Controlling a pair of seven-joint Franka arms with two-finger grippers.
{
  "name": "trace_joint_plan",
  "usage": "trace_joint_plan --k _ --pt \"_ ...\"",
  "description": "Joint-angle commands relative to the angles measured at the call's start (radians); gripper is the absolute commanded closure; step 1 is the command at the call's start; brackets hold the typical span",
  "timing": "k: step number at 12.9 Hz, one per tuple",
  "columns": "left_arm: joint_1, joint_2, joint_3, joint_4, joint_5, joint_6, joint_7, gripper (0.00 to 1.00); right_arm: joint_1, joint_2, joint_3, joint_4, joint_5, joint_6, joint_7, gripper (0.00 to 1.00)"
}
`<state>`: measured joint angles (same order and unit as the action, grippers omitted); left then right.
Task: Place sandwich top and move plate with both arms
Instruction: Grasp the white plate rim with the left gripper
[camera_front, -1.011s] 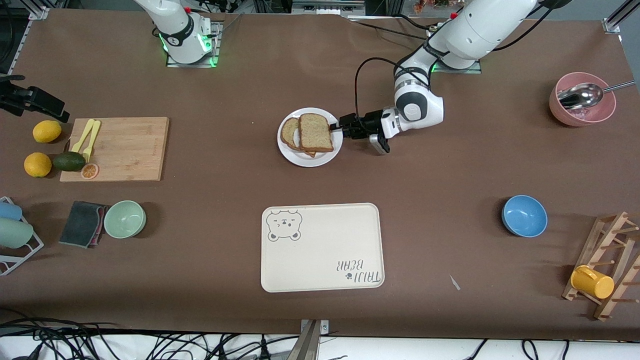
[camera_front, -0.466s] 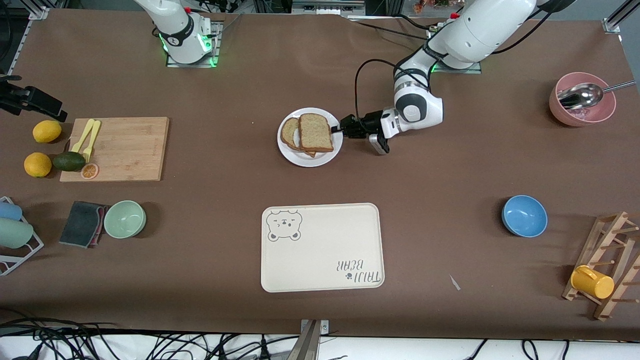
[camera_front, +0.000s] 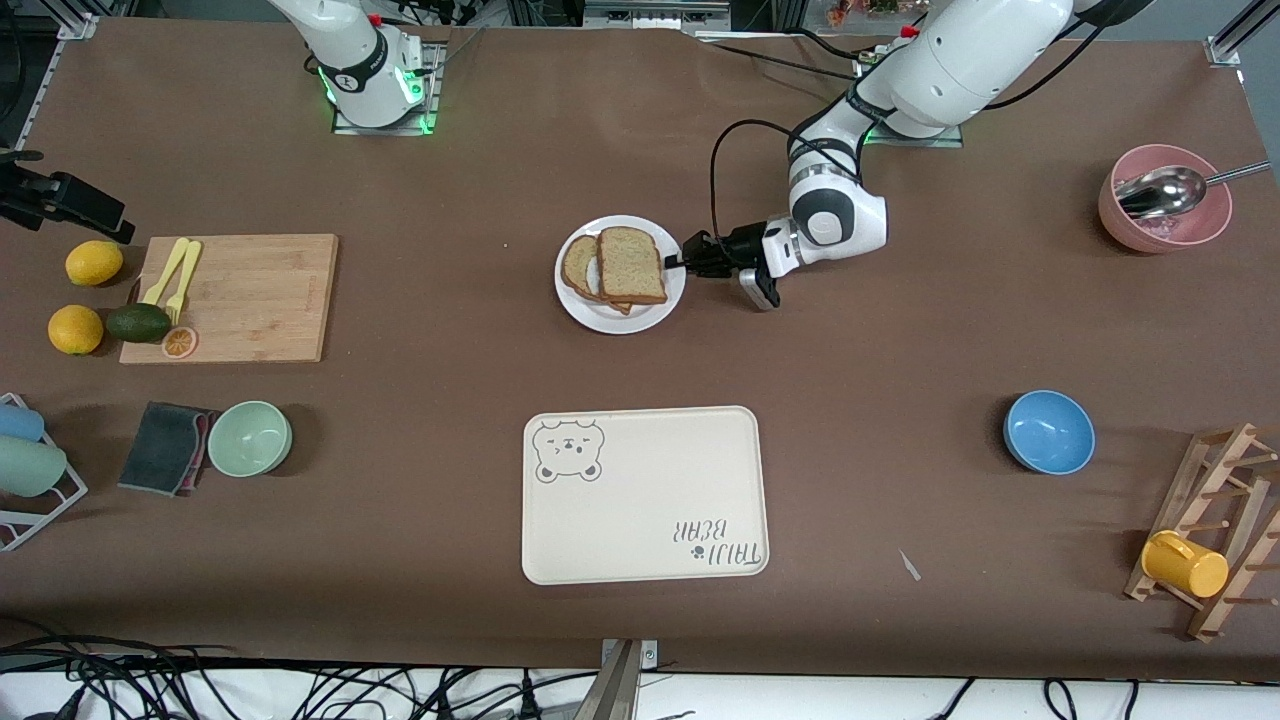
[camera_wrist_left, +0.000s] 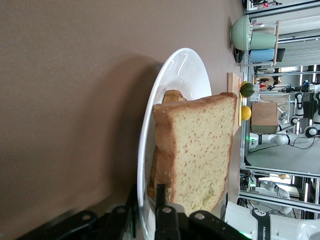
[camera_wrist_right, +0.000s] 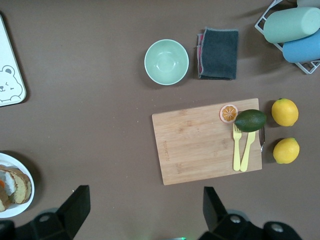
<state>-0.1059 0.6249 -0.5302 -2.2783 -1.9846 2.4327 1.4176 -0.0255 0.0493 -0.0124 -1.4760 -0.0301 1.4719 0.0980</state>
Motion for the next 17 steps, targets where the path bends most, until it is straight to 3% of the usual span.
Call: trace_joint_plan --k 1,5,13,17 --pt "0.006 0.01 -0.005 0.011 -0.036 0.009 0.041 0.88 -0.004 -0.022 -0.001 0.005 0.019 -0.019 -0.015 0.0" --pt "0.008 0.01 -0.004 0.011 -0.033 0.009 0.041 1.0 -0.004 -0.022 0.0 0.005 0.018 -0.021 -0.02 0.0" --pt "0.008 0.01 -0.002 0.019 -0.036 0.011 0.021 1.0 -0.004 -0.058 0.002 0.005 0.009 -0.022 -0.023 0.0" --pt "0.008 0.003 -0.001 0.06 -0.036 0.077 -0.077 1.0 -0.004 -0.058 -0.003 0.005 0.013 -0.021 -0.021 0.0"
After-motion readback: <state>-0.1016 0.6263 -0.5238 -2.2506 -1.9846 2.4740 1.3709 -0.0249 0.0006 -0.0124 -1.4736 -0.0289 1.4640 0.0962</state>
